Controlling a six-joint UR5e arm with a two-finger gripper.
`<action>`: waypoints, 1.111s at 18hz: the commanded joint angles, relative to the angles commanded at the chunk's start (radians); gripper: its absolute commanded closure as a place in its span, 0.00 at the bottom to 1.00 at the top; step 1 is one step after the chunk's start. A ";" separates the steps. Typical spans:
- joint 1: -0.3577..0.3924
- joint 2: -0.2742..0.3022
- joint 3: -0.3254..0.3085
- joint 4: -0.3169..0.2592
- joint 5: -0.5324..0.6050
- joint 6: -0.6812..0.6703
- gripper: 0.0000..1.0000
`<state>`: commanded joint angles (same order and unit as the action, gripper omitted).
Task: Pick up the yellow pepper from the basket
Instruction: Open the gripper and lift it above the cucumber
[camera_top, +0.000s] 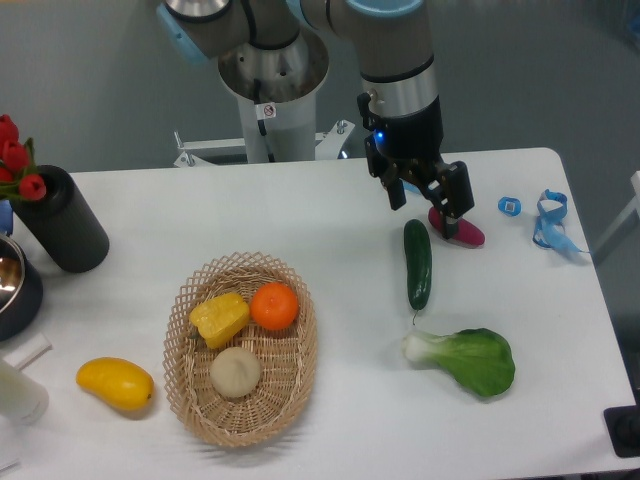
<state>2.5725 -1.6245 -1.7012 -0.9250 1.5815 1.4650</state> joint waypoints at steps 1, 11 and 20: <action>0.000 0.000 0.000 0.000 -0.003 0.002 0.00; -0.002 -0.012 -0.011 0.035 -0.124 -0.179 0.00; -0.011 -0.017 -0.084 0.144 -0.186 -0.355 0.00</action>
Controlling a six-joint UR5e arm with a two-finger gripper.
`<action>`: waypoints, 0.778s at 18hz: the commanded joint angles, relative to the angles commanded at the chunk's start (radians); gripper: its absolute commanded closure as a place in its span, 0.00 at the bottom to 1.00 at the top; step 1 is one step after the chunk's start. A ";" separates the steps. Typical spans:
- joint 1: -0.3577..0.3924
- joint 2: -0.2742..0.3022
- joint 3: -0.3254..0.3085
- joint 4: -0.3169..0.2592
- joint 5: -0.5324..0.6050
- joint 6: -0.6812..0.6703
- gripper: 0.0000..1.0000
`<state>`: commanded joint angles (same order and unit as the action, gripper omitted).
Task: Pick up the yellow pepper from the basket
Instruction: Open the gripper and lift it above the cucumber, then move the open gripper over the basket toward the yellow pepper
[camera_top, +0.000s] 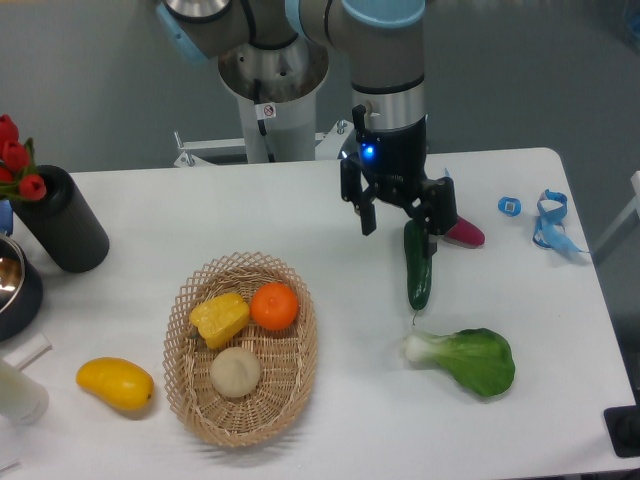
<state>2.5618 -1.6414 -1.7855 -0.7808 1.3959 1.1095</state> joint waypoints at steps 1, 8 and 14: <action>-0.003 -0.008 -0.005 0.000 0.000 -0.044 0.00; -0.109 -0.086 -0.035 -0.003 0.003 -0.112 0.00; -0.190 -0.147 -0.061 -0.003 0.005 -0.096 0.00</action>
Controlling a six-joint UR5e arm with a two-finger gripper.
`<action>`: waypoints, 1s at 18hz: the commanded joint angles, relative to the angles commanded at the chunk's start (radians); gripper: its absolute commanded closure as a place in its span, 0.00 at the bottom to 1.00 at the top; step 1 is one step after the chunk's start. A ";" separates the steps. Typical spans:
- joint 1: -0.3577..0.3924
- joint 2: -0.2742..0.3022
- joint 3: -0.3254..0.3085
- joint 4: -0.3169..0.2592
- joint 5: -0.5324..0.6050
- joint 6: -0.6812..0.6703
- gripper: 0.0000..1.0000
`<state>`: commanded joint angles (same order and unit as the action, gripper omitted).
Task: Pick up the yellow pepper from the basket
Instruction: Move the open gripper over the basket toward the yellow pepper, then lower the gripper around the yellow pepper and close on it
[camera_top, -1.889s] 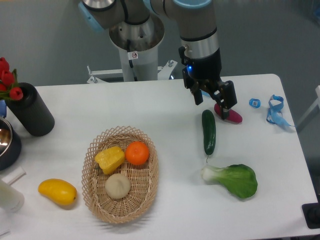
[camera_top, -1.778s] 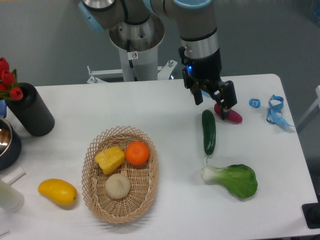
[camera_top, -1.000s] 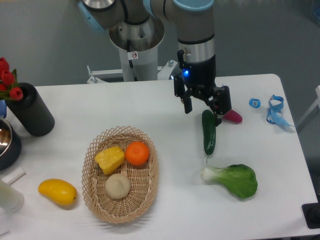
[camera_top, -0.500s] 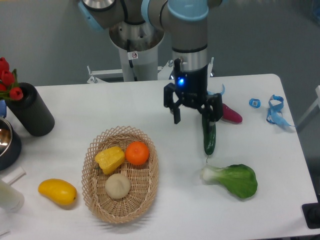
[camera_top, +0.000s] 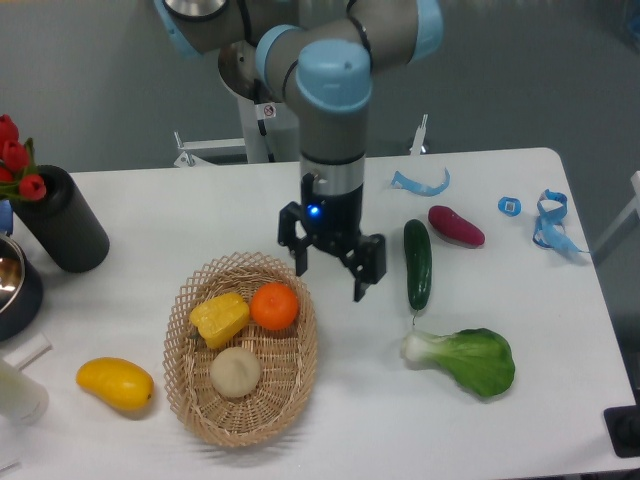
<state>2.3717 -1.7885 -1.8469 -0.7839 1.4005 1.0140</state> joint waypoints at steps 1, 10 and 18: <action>-0.009 -0.006 -0.002 -0.002 0.000 -0.002 0.00; -0.095 -0.065 -0.028 -0.005 -0.014 0.000 0.00; -0.131 -0.095 -0.038 -0.005 -0.009 -0.008 0.00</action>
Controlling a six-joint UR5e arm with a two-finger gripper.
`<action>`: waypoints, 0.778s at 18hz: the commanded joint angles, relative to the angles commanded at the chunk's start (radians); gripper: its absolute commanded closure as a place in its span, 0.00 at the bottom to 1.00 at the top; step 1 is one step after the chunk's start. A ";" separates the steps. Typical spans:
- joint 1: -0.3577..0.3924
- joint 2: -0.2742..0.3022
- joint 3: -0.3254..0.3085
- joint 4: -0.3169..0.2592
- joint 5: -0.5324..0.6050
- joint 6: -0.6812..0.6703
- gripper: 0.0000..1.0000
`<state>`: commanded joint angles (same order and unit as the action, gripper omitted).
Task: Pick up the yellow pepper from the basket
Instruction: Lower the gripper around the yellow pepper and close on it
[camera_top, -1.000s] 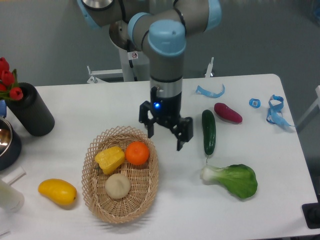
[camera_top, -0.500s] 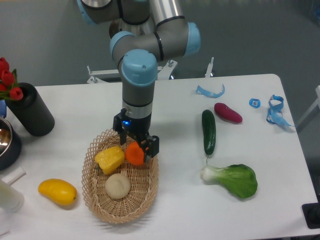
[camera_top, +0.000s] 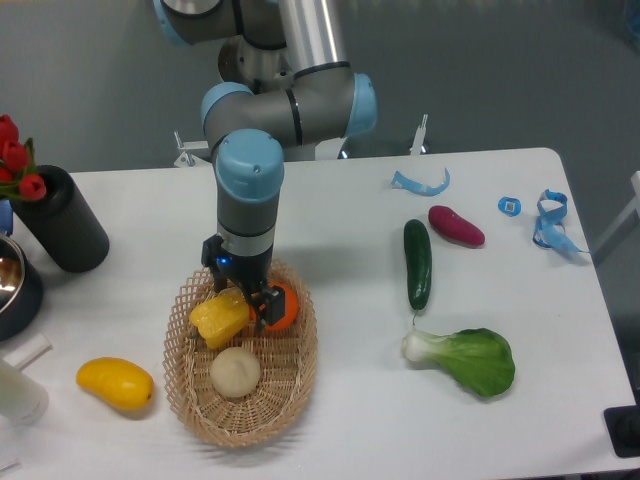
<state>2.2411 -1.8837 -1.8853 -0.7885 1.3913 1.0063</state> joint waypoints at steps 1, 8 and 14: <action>-0.002 -0.006 -0.002 0.000 0.000 0.000 0.00; -0.035 -0.035 -0.012 0.002 0.003 -0.009 0.00; -0.043 -0.054 -0.012 0.003 0.005 -0.014 0.00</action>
<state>2.1982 -1.9374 -1.8975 -0.7854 1.3959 0.9925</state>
